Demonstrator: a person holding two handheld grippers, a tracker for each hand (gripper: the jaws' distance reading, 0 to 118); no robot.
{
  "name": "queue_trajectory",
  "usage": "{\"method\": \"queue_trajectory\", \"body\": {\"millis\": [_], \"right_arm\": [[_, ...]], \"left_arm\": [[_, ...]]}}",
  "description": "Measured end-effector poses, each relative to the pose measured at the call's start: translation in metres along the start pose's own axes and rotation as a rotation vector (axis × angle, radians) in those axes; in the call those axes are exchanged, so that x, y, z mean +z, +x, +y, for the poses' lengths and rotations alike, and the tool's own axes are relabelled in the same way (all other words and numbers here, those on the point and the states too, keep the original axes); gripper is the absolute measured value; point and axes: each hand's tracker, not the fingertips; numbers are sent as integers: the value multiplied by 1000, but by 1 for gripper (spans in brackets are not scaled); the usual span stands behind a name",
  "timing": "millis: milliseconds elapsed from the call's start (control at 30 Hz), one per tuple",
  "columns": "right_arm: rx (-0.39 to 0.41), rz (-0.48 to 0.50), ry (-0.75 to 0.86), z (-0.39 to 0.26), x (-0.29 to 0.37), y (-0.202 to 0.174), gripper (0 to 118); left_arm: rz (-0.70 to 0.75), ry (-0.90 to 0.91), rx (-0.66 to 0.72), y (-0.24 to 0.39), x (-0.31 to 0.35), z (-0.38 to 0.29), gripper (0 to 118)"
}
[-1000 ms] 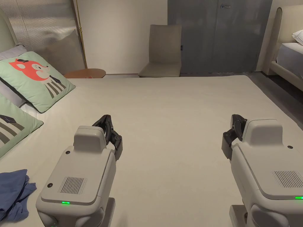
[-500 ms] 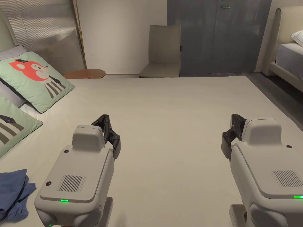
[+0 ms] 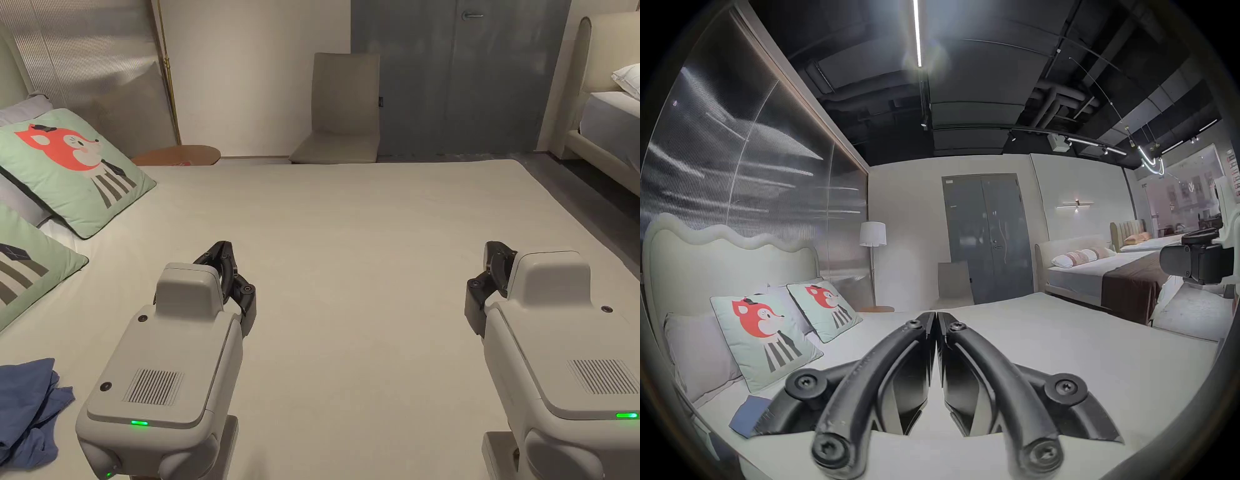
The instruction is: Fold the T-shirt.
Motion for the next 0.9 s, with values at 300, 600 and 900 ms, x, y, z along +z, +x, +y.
{"method": "queue_trajectory", "body": {"millis": [300,600,900], "right_arm": [[-1,-2,-4,0,0,1,1],[2,-16,-25,-2,-2,1,101],[-9,-54,-3,-2,0,4,117]], "left_arm": [[1,-4,3,0,-1,0,0],[5,-3,20,-3,-4,-1,107],[22,15,19,-6,-5,-1,110]]}}
